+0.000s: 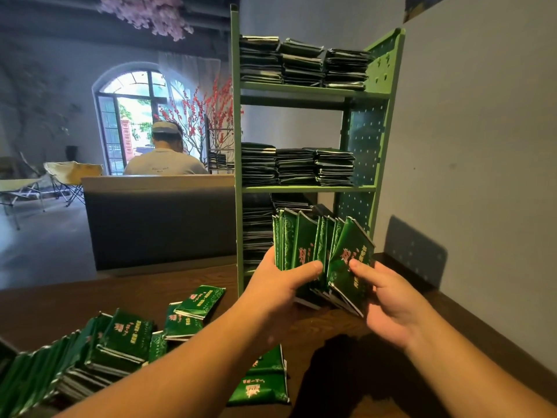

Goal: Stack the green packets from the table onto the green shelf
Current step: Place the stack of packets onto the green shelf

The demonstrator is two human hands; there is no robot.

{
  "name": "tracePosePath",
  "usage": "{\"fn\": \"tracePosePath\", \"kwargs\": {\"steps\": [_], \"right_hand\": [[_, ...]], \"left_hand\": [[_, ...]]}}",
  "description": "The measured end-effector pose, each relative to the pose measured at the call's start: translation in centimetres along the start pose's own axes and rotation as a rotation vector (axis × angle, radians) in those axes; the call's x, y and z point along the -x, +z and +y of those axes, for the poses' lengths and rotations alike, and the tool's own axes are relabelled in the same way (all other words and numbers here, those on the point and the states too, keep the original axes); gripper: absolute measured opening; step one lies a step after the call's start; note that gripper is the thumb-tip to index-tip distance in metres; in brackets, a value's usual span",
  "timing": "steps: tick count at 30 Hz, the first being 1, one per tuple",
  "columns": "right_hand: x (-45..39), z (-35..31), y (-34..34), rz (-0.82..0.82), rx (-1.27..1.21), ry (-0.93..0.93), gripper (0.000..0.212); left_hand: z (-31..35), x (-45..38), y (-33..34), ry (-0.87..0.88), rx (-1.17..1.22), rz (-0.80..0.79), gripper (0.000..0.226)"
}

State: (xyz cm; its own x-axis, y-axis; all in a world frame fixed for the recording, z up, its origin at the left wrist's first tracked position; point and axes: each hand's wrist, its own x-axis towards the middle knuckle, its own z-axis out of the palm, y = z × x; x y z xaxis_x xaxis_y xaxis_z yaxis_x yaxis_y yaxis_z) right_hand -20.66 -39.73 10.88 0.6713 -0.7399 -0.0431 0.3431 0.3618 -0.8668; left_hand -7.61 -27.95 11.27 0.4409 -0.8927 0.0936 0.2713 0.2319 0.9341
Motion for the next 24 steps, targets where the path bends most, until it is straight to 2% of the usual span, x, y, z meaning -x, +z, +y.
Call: {"fn": "tracePosePath", "kwargs": {"steps": [4,7,10,14,16,20,24], "right_hand": [[0.3,0.5,0.4,0.004,0.101,-0.020,0.051],[0.6,1.2,0.8,0.036,0.206,-0.027,0.031],[0.9,2.0,1.1,0.075,0.302,-0.029,0.019],[0.6,1.7,0.6,0.116,0.224,0.034,0.026],[0.3,1.1,0.3,0.114,0.275,0.058,0.030],[-1.0,-0.3,-0.3,0.207,0.281,-0.010,0.049],[-3.5,-1.8,-0.5,0.345,0.223,-0.122,0.037]], "left_hand": [[-0.9,-0.2,0.1,-0.048,0.030,0.079,0.039],[-1.8,-0.2,0.3,-0.139,0.112,0.156,0.031],[-2.7,-0.1,0.5,-0.194,0.125,0.204,0.035],[-3.1,-0.4,0.8,-0.217,0.124,0.230,0.036],[-2.8,-0.4,0.9,-0.215,0.113,0.230,0.034],[-1.4,0.1,0.7,-0.233,0.130,0.238,0.025],[-0.7,0.3,0.0,-0.247,0.159,0.265,0.030]]}}
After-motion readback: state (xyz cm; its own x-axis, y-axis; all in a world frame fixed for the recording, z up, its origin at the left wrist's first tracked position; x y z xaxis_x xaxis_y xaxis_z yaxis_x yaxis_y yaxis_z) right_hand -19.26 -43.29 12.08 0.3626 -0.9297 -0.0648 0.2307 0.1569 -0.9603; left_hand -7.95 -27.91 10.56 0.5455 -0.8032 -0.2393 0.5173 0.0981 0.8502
